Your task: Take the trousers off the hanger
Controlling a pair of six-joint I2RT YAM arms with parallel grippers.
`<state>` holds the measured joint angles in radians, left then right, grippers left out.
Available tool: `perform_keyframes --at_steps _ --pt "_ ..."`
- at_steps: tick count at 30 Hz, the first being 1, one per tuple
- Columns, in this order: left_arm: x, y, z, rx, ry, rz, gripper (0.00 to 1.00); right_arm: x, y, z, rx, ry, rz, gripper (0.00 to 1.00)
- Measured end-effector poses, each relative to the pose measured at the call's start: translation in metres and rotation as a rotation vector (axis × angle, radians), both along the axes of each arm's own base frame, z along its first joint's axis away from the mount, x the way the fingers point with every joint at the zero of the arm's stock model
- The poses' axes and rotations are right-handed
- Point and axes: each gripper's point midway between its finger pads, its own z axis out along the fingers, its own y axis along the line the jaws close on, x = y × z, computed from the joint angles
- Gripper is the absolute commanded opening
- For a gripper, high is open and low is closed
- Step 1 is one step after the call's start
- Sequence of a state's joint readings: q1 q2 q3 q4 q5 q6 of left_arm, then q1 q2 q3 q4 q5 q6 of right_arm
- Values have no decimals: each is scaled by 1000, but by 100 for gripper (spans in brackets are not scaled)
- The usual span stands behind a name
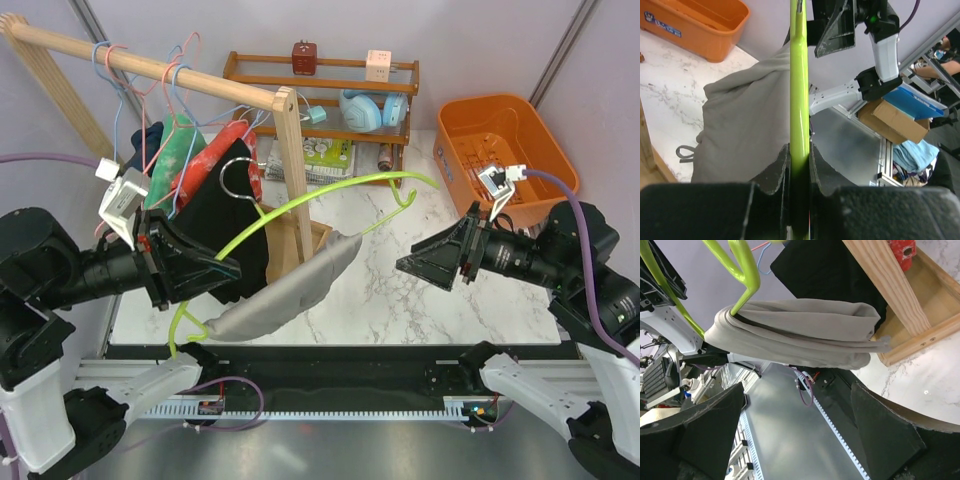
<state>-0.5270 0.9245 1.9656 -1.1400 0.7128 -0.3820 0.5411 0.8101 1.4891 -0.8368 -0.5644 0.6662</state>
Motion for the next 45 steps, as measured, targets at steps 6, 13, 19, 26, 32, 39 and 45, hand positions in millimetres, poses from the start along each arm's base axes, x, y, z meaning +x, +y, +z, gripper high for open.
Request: perform_keyframes --at_steps 6,13,19,26,32,39,45 --pt "21 -13 11 -35 18 14 2 14 10 -4 -10 36 6 95" --pt "58 -36 22 -65 40 15 2 19 12 -11 -26 62 0 95" --pt "86 -58 20 -63 65 25 2 21 10 -15 -38 79 -24 95" --pt "86 -107 17 -15 63 -12 2 33 -1 -14 -69 92 -131 97" --pt "82 -149 14 41 -6 25 2 48 -26 -23 -164 102 -297 98" --pt "104 -183 0 128 -75 200 2 58 -53 -43 -312 126 -431 98" --pt "141 -196 -5 165 -99 387 2 60 -72 -57 -407 131 -494 98"
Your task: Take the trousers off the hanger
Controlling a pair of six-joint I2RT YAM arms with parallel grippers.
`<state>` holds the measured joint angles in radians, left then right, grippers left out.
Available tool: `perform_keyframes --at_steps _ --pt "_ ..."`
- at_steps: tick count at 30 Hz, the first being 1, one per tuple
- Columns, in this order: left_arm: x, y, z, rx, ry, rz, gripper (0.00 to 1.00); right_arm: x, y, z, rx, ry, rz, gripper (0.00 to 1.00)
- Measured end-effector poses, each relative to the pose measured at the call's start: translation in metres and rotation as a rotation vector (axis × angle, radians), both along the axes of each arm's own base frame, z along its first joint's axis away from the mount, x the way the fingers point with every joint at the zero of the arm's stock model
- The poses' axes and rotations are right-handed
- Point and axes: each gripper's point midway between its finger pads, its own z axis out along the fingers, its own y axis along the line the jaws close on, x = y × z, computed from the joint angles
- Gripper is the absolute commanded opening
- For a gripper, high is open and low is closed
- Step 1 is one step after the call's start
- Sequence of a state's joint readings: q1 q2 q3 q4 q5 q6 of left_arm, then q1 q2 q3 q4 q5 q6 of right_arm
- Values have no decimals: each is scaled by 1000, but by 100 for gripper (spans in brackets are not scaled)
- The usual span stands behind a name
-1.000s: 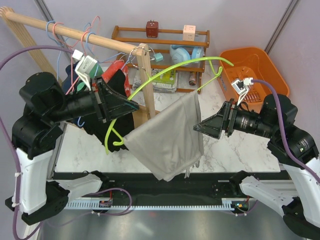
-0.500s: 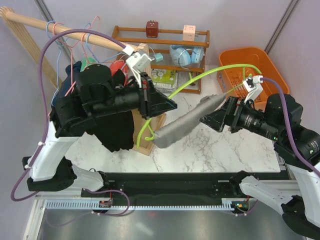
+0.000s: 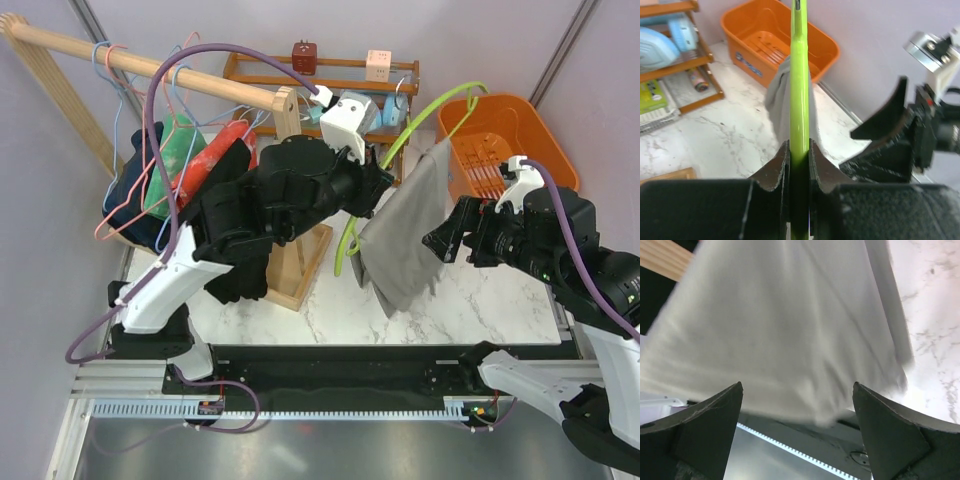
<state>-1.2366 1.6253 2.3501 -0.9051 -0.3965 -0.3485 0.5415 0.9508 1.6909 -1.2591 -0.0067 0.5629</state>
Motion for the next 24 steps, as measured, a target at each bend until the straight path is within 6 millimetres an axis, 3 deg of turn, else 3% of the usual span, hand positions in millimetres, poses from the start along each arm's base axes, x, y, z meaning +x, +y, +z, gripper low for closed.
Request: perform_keyframes --at_steps 5,12,19,24 --pt "26 -8 -5 16 -19 133 2 4 -12 -6 -76 -10 -27 96" --pt "53 -20 -12 24 -48 293 2 15 -10 -14 -112 -91 6 95" --pt "70 -38 -23 33 -79 364 2 36 -1 -33 -157 -150 37 90" --pt "78 -43 -27 45 -98 372 2 41 13 -34 -119 -244 104 87"
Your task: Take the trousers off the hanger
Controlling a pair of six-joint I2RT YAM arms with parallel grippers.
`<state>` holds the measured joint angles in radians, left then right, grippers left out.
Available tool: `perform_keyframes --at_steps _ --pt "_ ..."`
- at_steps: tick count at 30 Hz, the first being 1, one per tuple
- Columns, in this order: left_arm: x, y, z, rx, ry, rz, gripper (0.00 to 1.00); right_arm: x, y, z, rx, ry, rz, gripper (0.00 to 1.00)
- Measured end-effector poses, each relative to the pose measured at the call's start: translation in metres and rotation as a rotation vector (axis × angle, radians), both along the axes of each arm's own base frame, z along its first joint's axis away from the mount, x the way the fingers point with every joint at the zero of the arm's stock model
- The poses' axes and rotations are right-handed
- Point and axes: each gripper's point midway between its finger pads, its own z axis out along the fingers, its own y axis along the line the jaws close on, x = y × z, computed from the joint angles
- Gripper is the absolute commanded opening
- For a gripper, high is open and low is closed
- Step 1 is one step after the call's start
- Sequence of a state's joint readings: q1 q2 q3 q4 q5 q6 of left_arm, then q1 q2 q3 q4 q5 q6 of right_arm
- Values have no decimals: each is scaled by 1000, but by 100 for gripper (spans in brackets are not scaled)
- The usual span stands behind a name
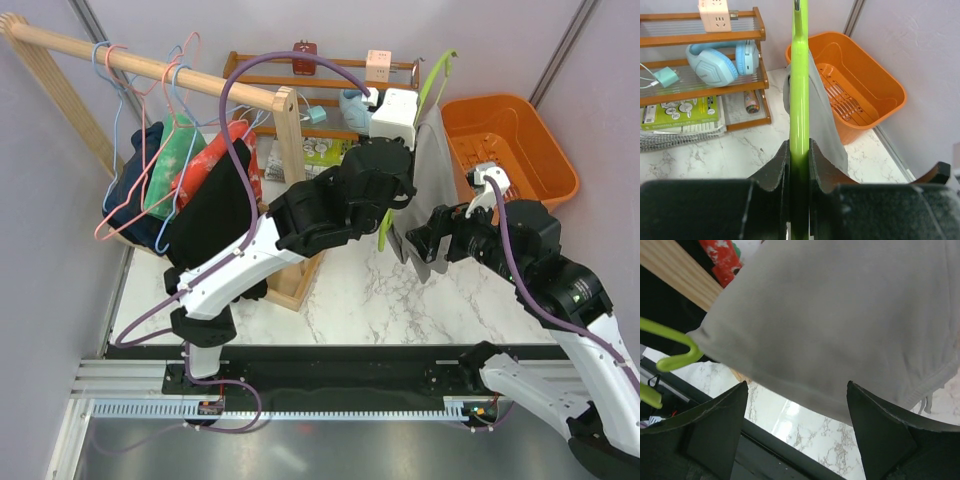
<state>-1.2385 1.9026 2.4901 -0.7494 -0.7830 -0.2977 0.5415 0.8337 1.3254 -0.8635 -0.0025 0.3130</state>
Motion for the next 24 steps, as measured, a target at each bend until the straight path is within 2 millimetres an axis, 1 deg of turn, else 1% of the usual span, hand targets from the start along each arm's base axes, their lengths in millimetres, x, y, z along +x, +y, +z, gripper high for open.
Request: perform_keyframes --at_steps 5,8,13,16,20,22,24 --pt "11 6 0 23 -14 21 2 -1 3 2 11 -77 43 85" --pt "17 11 1 34 -22 38 2 1 2 -1 0 -107 43 84" --pt "28 20 -1 56 -32 88 2 16 7 -15 -22 -119 20 83" --pt "36 26 -2 71 -37 117 2 24 22 -22 -55 -121 45 85" --pt "46 32 -4 77 -38 140 2 23 48 -27 -100 -142 94 86" --pt "50 34 -4 79 -37 149 2 22 56 -25 -107 -161 99 86" --pt "51 35 -4 79 -38 151 2 22 60 -19 -104 -193 85 84"
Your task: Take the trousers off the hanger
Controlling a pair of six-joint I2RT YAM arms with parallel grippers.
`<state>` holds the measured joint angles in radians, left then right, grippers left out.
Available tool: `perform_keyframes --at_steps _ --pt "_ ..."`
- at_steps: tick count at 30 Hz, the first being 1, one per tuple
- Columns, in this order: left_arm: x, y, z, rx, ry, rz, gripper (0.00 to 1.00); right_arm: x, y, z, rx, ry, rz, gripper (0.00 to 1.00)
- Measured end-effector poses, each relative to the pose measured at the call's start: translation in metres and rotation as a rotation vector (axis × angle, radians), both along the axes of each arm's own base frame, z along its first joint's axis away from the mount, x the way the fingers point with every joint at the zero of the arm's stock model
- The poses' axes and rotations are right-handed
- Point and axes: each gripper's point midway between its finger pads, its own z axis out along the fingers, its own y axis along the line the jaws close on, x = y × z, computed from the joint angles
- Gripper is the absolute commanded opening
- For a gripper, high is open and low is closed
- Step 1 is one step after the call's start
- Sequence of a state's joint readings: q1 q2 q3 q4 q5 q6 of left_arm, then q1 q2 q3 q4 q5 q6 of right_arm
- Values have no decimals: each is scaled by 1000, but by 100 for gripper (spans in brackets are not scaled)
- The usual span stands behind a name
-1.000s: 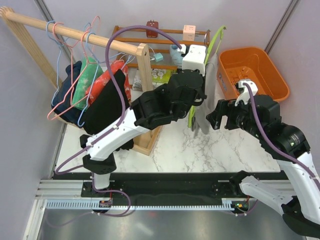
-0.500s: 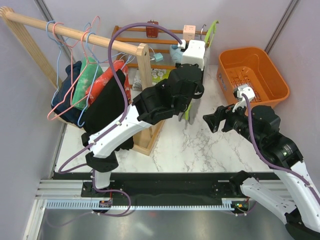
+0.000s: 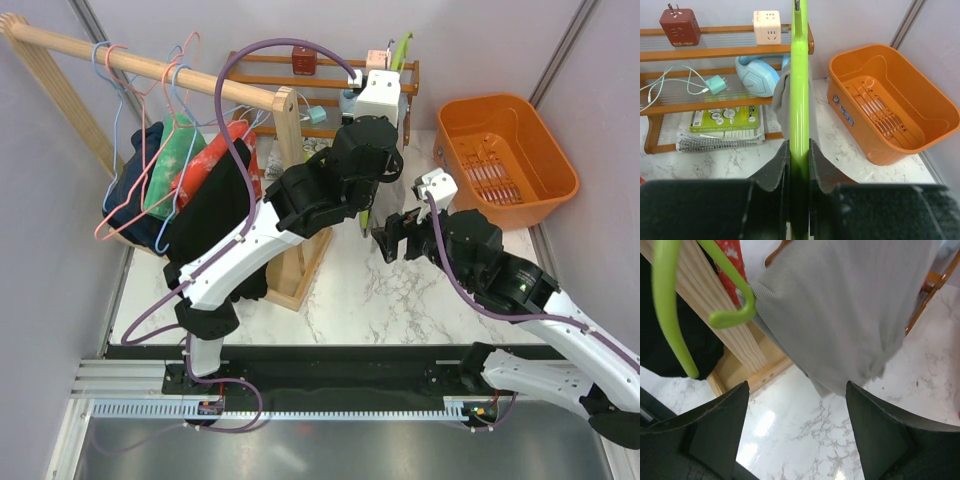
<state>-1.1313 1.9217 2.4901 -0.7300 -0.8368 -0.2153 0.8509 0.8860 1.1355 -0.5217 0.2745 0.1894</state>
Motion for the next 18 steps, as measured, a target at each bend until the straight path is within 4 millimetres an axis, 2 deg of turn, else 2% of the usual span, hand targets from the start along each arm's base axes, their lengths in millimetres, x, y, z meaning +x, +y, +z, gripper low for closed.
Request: perform_keyframes --at_steps 8,18 --pt "0 0 0 -2 -1 -1 2 14 13 13 17 -82 -88 77" --pt "1 -1 0 -3 0 -6 2 31 2 21 -6 -147 -206 72"
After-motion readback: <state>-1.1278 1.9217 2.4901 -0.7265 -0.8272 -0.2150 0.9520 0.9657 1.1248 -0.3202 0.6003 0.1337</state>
